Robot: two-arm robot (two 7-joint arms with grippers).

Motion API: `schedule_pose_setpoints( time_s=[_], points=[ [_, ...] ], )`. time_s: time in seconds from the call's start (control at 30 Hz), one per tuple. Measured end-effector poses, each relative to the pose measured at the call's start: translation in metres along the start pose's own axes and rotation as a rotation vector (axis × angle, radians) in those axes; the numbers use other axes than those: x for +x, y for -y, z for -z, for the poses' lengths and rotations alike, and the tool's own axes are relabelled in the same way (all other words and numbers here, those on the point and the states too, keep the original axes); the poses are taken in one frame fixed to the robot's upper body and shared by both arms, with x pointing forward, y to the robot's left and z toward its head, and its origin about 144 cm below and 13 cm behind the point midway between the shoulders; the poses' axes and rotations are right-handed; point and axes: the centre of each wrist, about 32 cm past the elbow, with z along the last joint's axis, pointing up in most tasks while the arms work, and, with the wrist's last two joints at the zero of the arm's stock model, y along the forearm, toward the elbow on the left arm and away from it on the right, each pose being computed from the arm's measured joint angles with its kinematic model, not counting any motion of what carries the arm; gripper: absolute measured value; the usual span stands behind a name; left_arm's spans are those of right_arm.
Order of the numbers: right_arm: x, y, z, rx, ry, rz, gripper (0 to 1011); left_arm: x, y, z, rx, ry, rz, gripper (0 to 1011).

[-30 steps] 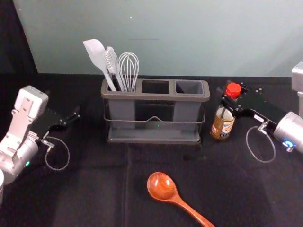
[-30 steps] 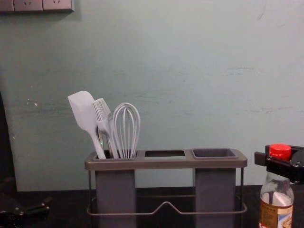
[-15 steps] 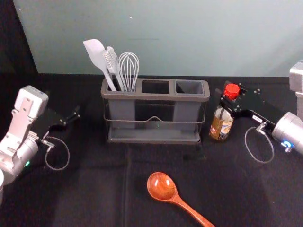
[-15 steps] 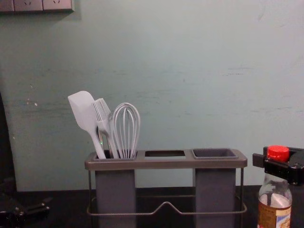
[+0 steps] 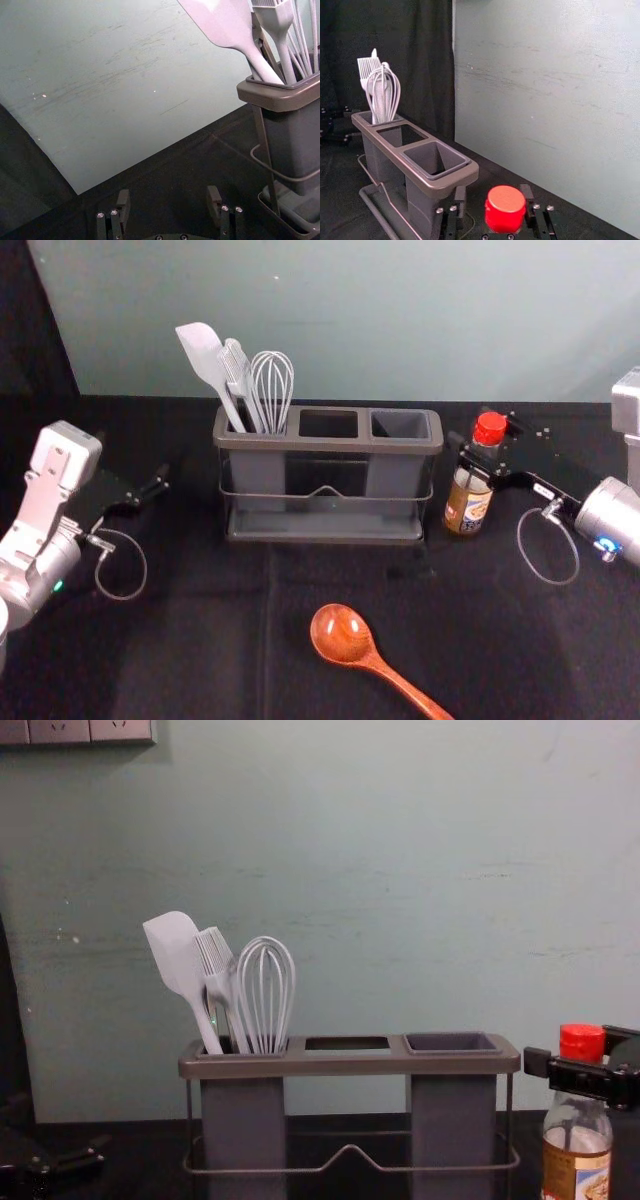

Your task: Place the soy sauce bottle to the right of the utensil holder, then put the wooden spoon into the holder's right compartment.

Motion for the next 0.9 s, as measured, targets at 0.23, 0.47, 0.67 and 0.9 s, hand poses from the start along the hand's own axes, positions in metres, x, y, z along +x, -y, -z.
schedule_pose_setpoints(
  time_s=[0.23,0.47,0.67,0.9],
  points=[
    [-0.0002,0.0001,0.0,0.0,0.0,0.0,864,0.0,0.0,0.0,0.0,0.0,0.0,1005],
    [-0.0002,0.0001,-0.0001,0.0,0.0,0.0,1003,0.0,0.0,0.0,0.0,0.0,0.0,1005],
    [-0.0002,0.0,-0.0001,0.0,0.0,0.0,1003,0.0,0.0,0.0,0.0,0.0,0.0,1005],
    [-0.001,0.0018,-0.0004,0.004,0.004,0.006,1003,0.0,0.0,0.0,0.0,0.0,0.0,1005]
  ],
)
